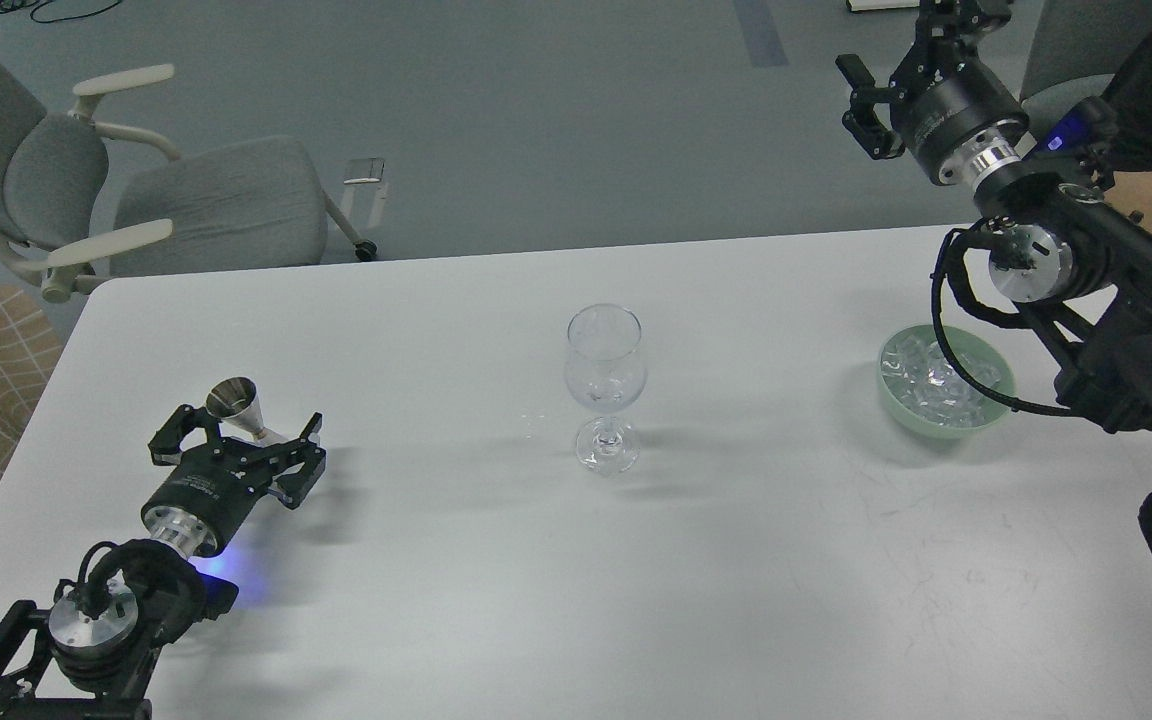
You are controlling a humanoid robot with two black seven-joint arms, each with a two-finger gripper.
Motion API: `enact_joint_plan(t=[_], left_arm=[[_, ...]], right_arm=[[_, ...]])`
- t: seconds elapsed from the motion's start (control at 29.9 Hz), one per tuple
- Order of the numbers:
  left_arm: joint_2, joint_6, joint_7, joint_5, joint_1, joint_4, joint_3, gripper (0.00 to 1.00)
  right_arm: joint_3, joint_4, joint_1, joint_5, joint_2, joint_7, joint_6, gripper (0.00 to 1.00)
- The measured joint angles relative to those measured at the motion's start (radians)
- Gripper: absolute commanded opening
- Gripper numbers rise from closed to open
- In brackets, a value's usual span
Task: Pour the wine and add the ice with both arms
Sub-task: 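Lower the open left gripper to the metal jigger cup, then close the left gripper on the jigger and lift it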
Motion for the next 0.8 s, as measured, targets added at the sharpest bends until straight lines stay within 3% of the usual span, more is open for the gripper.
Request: enact_joint_plan(t=[0.07,0.13,0.57,0.8], left_arm=[[0.0,-0.002,-0.003,0.009,0.0,0.001,0.0,0.49],[0.0,-0.002,-0.009,0.013,0.0,0.001,0.0,0.39],[-0.002,-0.042,-0.03,0.051,0.002,0.007,0.0,0.24],[-0.005,-0.082,-0.034,0.052,0.004,0.007,0.0,0.04]], right_arm=[[0.0,0.0,-0.001,0.0,0.0,0.0,0.0,1.0],[0.0,0.001,-0.001,0.0,-0.001,0.0,0.0,1.0],[0.0,0.003,-0.001,0.0,0.0,0.0,0.0,1.0],[0.0,0.004,-0.001,0.0,0.0,0.0,0.0,1.0]])
